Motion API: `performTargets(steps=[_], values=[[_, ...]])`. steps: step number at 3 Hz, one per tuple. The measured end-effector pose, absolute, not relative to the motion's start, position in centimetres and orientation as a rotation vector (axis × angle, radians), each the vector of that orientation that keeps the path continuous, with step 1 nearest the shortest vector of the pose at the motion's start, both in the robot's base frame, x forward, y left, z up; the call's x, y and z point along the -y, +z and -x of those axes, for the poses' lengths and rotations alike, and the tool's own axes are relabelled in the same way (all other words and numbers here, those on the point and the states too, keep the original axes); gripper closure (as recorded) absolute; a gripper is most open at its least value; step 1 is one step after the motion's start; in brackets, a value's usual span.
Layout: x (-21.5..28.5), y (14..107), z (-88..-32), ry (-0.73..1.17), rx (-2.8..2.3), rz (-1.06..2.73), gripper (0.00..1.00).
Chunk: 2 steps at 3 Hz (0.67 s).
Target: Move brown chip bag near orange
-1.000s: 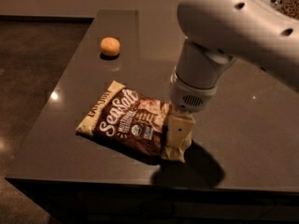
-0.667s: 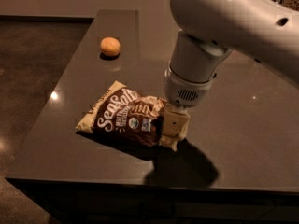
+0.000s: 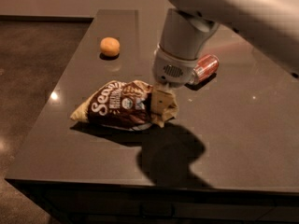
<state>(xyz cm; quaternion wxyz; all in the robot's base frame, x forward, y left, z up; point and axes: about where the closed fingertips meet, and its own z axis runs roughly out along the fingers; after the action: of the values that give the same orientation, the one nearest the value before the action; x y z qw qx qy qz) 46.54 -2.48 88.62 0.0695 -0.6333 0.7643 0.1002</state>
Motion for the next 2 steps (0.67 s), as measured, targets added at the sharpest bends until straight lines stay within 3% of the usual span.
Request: performTargets(steps=[2], values=[[-0.2,88.8,-50.4,0.45,-2.421,1.705,1.0]])
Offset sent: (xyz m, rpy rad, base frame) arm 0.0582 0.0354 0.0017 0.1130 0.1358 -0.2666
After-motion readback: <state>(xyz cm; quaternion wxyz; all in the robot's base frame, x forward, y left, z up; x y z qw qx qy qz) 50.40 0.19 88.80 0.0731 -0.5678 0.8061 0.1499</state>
